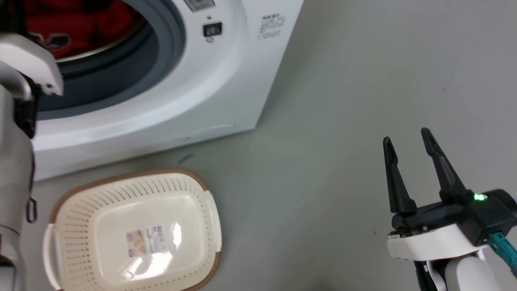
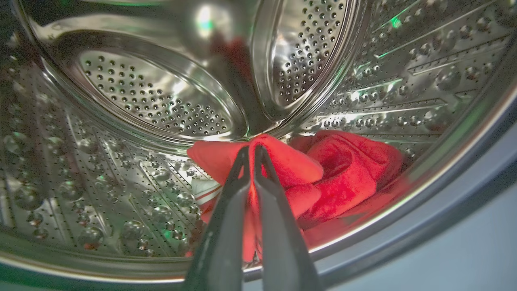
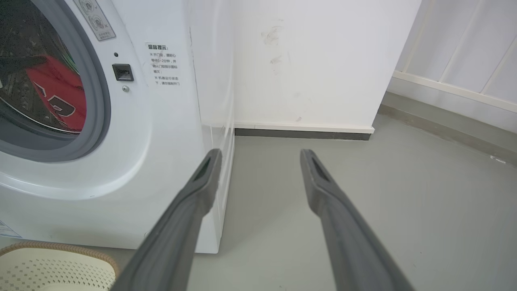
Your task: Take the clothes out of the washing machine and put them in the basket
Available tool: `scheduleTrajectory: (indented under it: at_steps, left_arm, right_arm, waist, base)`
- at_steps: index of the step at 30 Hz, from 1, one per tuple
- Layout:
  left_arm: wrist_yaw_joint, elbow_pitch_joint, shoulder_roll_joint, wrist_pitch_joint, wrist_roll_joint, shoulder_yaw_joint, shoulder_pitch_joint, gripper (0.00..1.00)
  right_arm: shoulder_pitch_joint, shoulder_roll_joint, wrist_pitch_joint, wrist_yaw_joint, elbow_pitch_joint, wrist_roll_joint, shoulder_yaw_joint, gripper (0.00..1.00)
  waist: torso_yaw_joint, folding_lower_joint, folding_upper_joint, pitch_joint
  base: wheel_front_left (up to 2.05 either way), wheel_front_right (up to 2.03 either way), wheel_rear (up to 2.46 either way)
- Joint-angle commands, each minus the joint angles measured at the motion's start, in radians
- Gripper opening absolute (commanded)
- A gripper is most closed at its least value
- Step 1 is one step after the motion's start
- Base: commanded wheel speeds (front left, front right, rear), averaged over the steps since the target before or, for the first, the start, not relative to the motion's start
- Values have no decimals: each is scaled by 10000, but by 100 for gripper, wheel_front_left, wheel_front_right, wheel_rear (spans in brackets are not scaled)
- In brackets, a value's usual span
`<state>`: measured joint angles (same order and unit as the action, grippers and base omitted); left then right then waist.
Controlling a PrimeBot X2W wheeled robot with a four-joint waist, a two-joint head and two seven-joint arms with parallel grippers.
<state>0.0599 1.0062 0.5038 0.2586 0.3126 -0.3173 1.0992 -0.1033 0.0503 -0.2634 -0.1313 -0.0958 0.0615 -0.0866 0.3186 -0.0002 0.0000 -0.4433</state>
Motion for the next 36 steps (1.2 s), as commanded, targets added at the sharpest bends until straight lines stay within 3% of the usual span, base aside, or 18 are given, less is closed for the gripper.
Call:
scheduleTrajectory:
  at_steps: [1, 5, 6, 13, 22, 29, 36]
  left_arm:
    - [-77, -236, -89, 70, 42, 66, -315, 0]
    - [-342, -1709, -347, 80, 71, 489, -1527, 0]
    - [-525, -2942, -479, 76, 0, 923, -2495, 0]
    - [-706, -5740, -1018, 68, -386, 1783, -4686, 0]
    - [-862, -9150, -2168, 69, -615, 2692, -7129, 0]
    - [-711, -10310, -2413, -5, -527, 2600, -8773, 0]
    - [-624, -9903, -2409, -344, -358, 2408, -9712, 0]
  right_arm:
    - [122, -2, -22, 10, 45, -96, 28, 100]
    - [346, -2, -21, 10, 119, -235, 109, 100]
    - [483, -4, -21, 10, 179, -307, 141, 100]
    - [846, -2, -21, 10, 305, -448, 251, 100]
    - [1039, -4, -21, 10, 427, -560, 603, 100]
    - [1129, -5, -21, 10, 420, -661, 756, 100]
    - [889, -4, -21, 10, 375, -834, 892, 100]
  waist:
    - [-541, 2, 0, 877]
    - [-813, 2, 0, 1535]
    - [-1004, 2, 0, 1976]
    - [-1445, 2, 0, 2832]
    - [-1959, 2, 0, 3421]
    - [-2251, 2, 0, 3455]
    - [-2422, 2, 0, 3019]
  base:
    - [0, 0, 0]
    - [0, 0, 0]
    - [0, 0, 0]
    - [0, 0, 0]
    - [0, 0, 0]
    - [0, 0, 0]
    - [0, 0, 0]
